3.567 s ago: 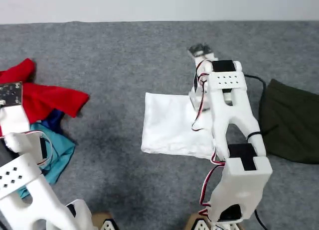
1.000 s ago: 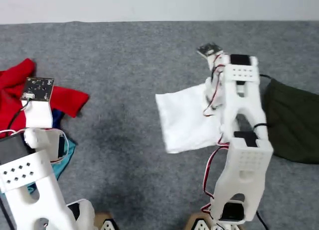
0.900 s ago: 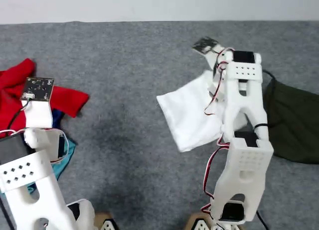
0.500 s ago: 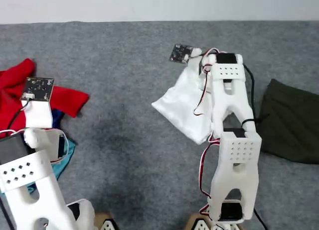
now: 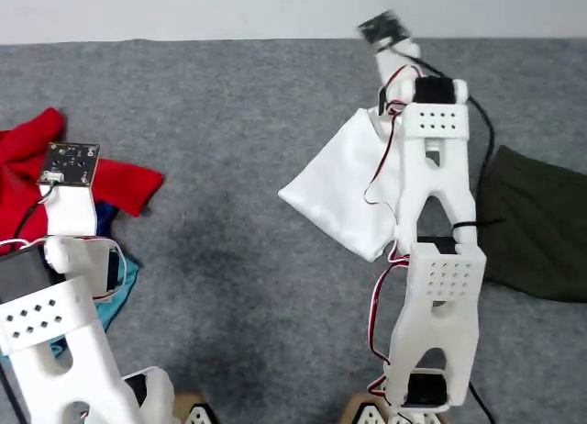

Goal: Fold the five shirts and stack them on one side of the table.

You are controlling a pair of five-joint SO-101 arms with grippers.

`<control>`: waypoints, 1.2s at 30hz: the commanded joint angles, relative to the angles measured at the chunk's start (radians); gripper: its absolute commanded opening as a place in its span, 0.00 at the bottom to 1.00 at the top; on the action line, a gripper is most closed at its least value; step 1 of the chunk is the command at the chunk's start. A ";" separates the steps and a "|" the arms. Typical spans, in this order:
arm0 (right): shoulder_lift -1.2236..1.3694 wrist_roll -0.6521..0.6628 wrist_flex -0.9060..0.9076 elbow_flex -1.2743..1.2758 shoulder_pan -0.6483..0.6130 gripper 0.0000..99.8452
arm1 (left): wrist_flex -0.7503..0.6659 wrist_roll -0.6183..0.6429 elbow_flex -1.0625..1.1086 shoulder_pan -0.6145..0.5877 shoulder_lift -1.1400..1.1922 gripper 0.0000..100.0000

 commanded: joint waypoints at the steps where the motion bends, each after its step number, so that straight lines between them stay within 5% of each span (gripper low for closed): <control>1: -0.022 -0.261 0.124 -0.080 0.002 0.22 | 0.005 -0.012 0.002 0.008 -0.015 0.01; 10: -0.015 -0.812 0.372 -0.100 -0.058 0.24 | 0.003 -0.012 0.002 0.008 -0.015 0.01; 16: 0.036 -1.019 0.367 -0.091 -0.071 0.49 | 0.002 -0.014 0.061 0.009 -0.015 0.01; 29: 0.311 -1.129 0.113 -0.089 -0.077 0.40 | -0.018 -0.014 0.073 0.009 -0.017 0.01; 36: 0.378 -1.131 0.081 -0.118 -0.074 0.25 | -0.018 -0.014 0.073 0.009 -0.017 0.01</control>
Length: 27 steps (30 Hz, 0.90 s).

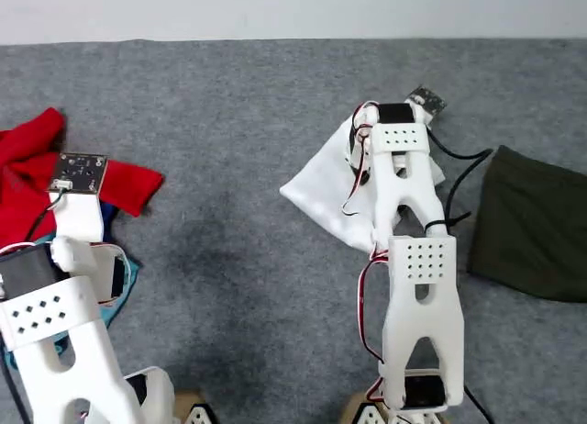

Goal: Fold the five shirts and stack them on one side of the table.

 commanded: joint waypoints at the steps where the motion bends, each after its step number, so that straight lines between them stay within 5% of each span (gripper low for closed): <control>1: 0.030 -0.005 -0.025 -0.032 -0.001 0.21 | -0.017 -0.006 -0.004 0.009 -0.017 0.01; 6: 0.024 0.009 -0.002 -0.034 0.012 0.02 | -0.017 -0.006 -0.004 0.009 -0.017 0.01; 15: -0.074 0.210 0.148 -0.089 0.054 0.01 | -0.017 -0.006 -0.004 0.009 -0.017 0.01; 27: -0.278 0.790 0.282 -0.213 0.248 0.01 | -0.011 -0.006 -0.004 0.005 -0.021 0.01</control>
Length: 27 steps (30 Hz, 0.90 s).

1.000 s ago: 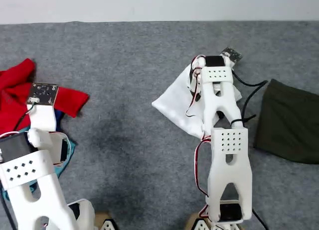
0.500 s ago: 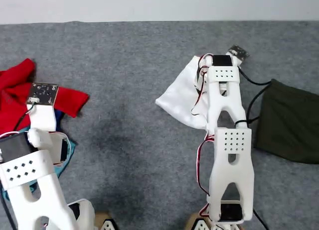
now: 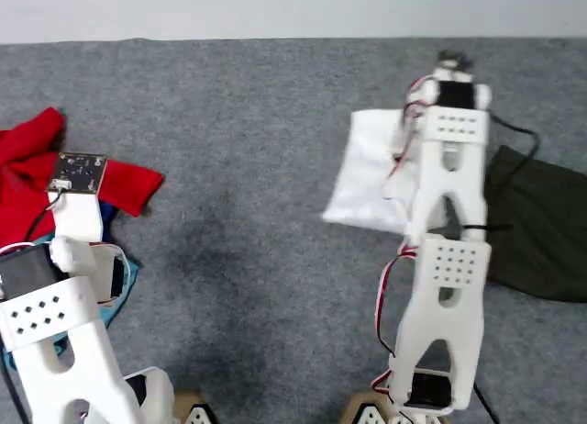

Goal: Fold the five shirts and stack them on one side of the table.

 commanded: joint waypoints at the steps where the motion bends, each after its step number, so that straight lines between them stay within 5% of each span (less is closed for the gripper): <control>1: -0.154 0.164 0.044 -0.021 0.084 0.01 | -0.008 -0.006 -0.004 0.005 -0.021 0.01; 13: -0.493 0.419 0.041 0.316 0.277 0.01 | -0.014 -0.006 -0.010 0.009 -0.017 0.01; 27: -0.507 0.582 0.028 0.328 0.443 0.01 | -0.014 -0.006 -0.012 0.009 -0.017 0.01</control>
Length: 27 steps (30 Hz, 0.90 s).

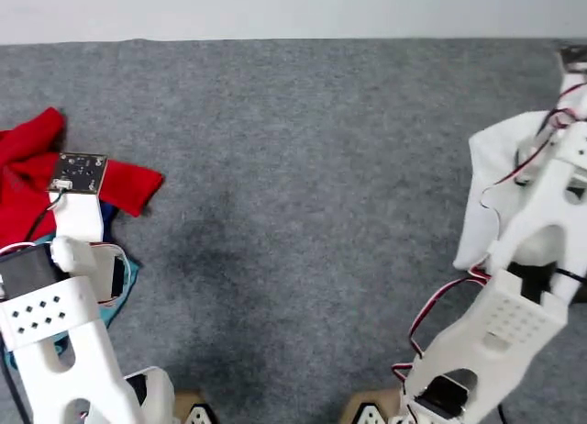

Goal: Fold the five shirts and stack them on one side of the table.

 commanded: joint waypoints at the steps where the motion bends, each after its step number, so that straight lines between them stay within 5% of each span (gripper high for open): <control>1: -0.067 0.038 0.019 -0.006 0.048 0.01 | -0.014 -0.006 -0.012 0.009 -0.017 0.01; 17: 0.134 0.175 -0.122 -0.008 0.203 0.01 | -0.012 -0.006 -0.004 0.009 -0.017 0.01; 27: 0.180 0.037 -0.116 -0.072 0.213 0.35 | -0.012 -0.006 -0.004 0.009 -0.017 0.01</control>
